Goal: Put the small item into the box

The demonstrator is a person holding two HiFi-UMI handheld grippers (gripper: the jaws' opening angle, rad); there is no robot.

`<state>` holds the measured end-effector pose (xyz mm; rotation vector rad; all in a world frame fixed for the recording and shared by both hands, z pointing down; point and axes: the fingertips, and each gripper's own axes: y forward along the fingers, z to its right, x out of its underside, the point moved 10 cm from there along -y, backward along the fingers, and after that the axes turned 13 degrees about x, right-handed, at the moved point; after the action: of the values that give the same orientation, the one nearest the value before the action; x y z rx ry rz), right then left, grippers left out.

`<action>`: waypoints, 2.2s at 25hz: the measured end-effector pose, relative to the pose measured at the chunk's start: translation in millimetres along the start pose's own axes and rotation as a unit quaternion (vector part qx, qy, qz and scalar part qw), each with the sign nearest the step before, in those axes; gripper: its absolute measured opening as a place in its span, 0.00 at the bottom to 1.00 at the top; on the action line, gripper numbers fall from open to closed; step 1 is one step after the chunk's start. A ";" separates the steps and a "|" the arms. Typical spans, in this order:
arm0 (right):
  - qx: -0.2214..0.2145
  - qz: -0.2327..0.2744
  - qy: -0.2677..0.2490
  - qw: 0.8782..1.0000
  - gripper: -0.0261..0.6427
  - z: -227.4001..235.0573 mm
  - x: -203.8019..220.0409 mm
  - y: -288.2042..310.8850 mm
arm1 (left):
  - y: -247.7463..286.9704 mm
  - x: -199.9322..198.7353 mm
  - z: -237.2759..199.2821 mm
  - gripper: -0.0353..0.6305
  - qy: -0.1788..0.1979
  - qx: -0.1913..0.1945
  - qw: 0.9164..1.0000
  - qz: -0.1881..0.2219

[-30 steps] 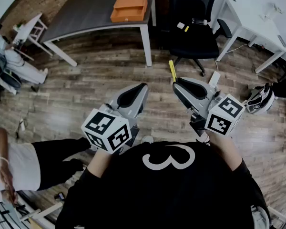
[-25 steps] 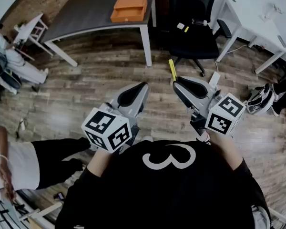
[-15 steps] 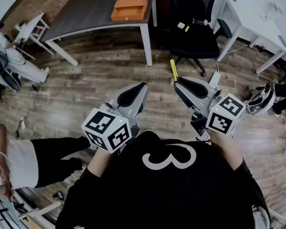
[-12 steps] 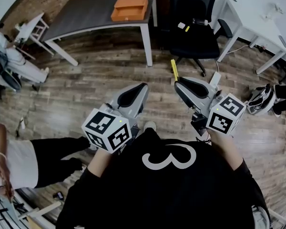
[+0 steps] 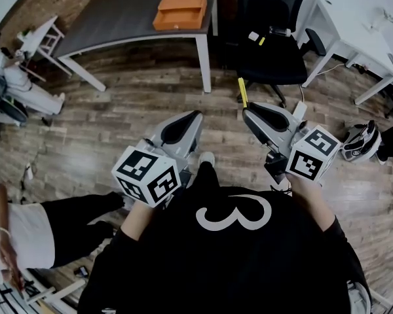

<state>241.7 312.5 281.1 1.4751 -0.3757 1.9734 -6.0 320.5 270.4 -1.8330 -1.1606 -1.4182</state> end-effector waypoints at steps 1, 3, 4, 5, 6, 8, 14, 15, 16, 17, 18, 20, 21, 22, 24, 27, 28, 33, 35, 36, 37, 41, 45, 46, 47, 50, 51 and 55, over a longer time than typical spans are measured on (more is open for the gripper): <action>0.001 -0.002 0.000 1.000 0.14 4.0 -3.3 9.3 | 2.9 -2.6 -9.8 0.07 -0.003 0.001 1.000 -0.001; 0.004 -0.005 0.000 1.000 0.14 11.9 -11.0 29.8 | 8.6 -9.2 -31.6 0.07 -0.009 0.002 1.000 -0.003; 0.005 -0.006 0.000 1.000 0.14 15.6 -15.0 41.2 | 11.2 -13.7 -43.9 0.07 -0.010 0.002 1.000 -0.004; 0.006 -0.008 0.000 1.000 0.14 19.3 -18.9 53.3 | 13.8 -19.0 -57.1 0.07 -0.011 0.001 1.000 -0.004; 0.007 -0.011 0.000 1.000 0.14 23.2 -22.3 65.9 | 16.4 -24.5 -71.0 0.07 -0.012 0.000 1.000 -0.004; 0.010 -0.018 0.003 1.000 0.14 31.8 -28.9 91.1 | 21.6 -35.3 -99.6 0.07 -0.015 -0.003 1.000 -0.005; 0.021 -0.033 0.001 0.999 0.14 57.3 -55.3 171.1 | 37.9 -65.3 -185.0 0.07 -0.026 0.000 1.000 -0.014; 0.024 -0.035 -0.001 0.999 0.14 60.7 -59.7 183.9 | 40.0 -70.0 -198.6 0.07 -0.026 0.001 1.000 -0.014; 0.027 -0.037 -0.004 0.999 0.14 63.9 -63.9 196.3 | 42.1 -74.4 -212.0 0.07 -0.025 0.001 1.000 -0.014; 0.029 -0.039 -0.006 0.999 0.14 66.8 -67.6 208.4 | 44.3 -78.3 -225.1 0.07 -0.024 0.001 1.000 -0.014; 0.030 -0.041 -0.009 0.999 0.14 69.5 -70.5 219.9 | 46.4 -81.5 -237.6 0.07 -0.024 0.001 1.000 -0.014; 0.031 -0.045 -0.013 0.998 0.14 74.1 -73.4 240.3 | 50.0 -84.6 -259.7 0.07 -0.026 0.001 1.000 -0.016; 0.032 -0.046 -0.015 0.998 0.14 76.0 -73.8 249.0 | 51.4 -85.2 -269.2 0.07 -0.027 0.002 0.999 -0.017; 0.034 -0.047 -0.015 0.998 0.14 77.6 -73.8 256.9 | 52.6 -85.7 -277.8 0.07 -0.029 0.003 0.999 -0.018; 0.036 -0.050 -0.016 0.998 0.14 80.9 -73.7 271.1 | 54.8 -87.5 -294.0 0.07 -0.033 0.004 0.999 -0.017; 0.034 -0.057 -0.018 0.998 0.14 86.3 -73.3 289.0 | 59.1 -91.4 -315.5 0.07 -0.034 0.001 0.999 -0.015; 0.033 -0.060 -0.019 0.997 0.14 88.2 -73.4 293.9 | 60.6 -92.3 -321.1 0.07 -0.035 0.000 0.999 -0.015; 0.031 -0.070 -0.018 0.997 0.14 107.1 -76.6 322.5 | 72.3 -92.5 -349.7 0.07 -0.036 -0.012 0.999 -0.011; 0.028 -0.075 -0.015 0.997 0.14 116.8 -77.7 338.1 | 79.0 -91.4 -363.7 0.07 -0.037 -0.017 0.999 -0.017; 0.025 -0.078 -0.013 0.997 0.14 121.4 -78.4 346.3 | 82.3 -91.3 -371.0 0.07 -0.040 -0.019 0.999 -0.020; 0.023 -0.081 -0.012 0.996 0.14 126.1 -79.4 354.6 | 85.6 -91.9 -378.7 0.07 -0.043 -0.021 0.999 -0.021; 0.019 -0.092 -0.008 0.996 0.14 147.5 -88.7 392.8 | 101.0 -99.8 -413.2 0.07 -0.055 -0.026 0.998 -0.024; 0.014 -0.101 -0.002 0.995 0.14 175.3 -103.1 433.1 | 121.2 -109.9 -451.6 0.07 -0.061 -0.030 0.997 -0.030; 0.012 -0.103 0.000 0.995 0.14 182.7 -106.6 442.8 | 126.0 -111.6 -462.0 0.07 -0.061 -0.033 0.997 -0.032; 0.011 -0.106 0.002 0.994 0.14 189.8 -109.7 452.0 | 130.4 -112.8 -472.2 0.07 -0.062 -0.036 0.997 -0.035; 0.011 -0.115 0.002 0.993 0.14 209.3 -116.3 475.1 | 142.5 -115.0 -498.0 0.07 -0.071 -0.040 0.996 -0.038; 0.010 -0.119 0.001 0.993 0.14 215.4 -118.0 482.1 | 146.3 -115.9 -505.4 0.07 -0.074 -0.041 0.996 -0.039; 0.011 -0.138 -0.031 0.990 0.14 237.2 -122.0 513.3 | 161.0 -120.3 -533.0 0.07 -0.079 -0.048 0.995 -0.045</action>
<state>112.2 -250.0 319.1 1.5167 -0.1651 1.7209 -131.8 -232.1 328.5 -2.0148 -1.2873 -1.4215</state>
